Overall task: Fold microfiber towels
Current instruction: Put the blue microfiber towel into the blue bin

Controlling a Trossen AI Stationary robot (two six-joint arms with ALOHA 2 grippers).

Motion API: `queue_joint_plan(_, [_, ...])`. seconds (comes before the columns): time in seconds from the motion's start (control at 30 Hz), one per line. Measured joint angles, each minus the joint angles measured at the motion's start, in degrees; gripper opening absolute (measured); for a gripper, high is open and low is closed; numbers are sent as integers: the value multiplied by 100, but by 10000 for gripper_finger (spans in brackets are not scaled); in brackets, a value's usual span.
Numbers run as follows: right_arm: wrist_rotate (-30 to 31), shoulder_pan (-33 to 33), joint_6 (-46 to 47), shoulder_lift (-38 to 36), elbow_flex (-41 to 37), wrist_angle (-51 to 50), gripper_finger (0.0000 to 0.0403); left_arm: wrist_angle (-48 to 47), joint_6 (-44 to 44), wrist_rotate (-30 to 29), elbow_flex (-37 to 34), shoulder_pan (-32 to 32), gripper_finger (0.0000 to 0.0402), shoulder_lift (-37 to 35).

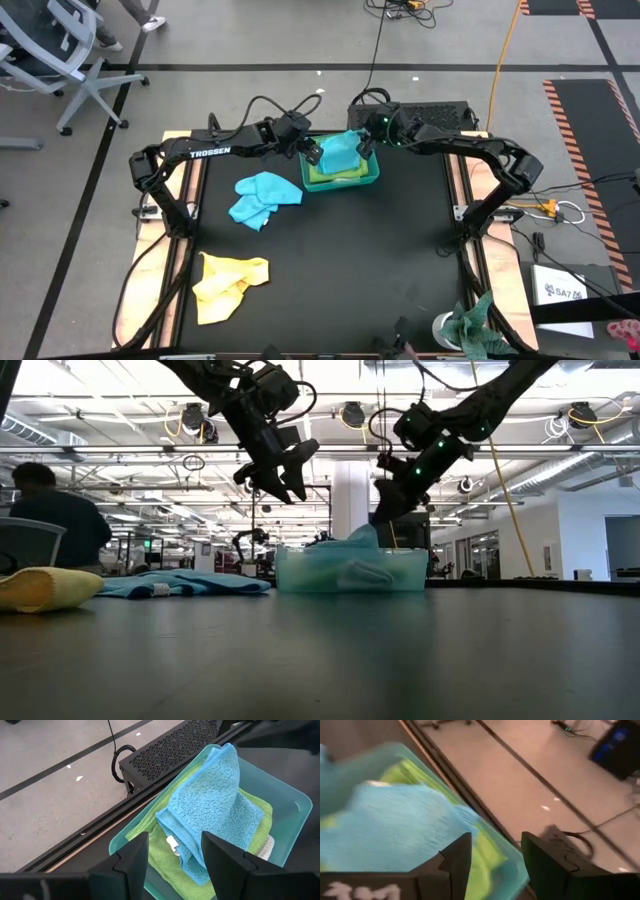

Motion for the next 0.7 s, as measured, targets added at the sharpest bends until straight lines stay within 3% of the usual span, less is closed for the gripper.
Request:
queue_joint_plan(0.13, [-1088,76,396,-217,0,-261,166,-2,302,3,0,-42,184,5])
queue_joint_plan(0.27, [-1852,218,95,-286,0,-1068,161,-22,551,48,-7,-59,184,48])
queue_joint_plan(0.4, [-1661,390,-858,-231,0,-1755,161,0,453,46,-7,-51,184,44])
queue_joint_plan(0.57, [-970,603,-2144,-234,0,-1533,160,-6,422,46,-7,-55,184,42])
queue_joint_plan(0.7, [-955,708,-2440,-159,6,-1508,160,-24,405,44,-7,-53,184,42])
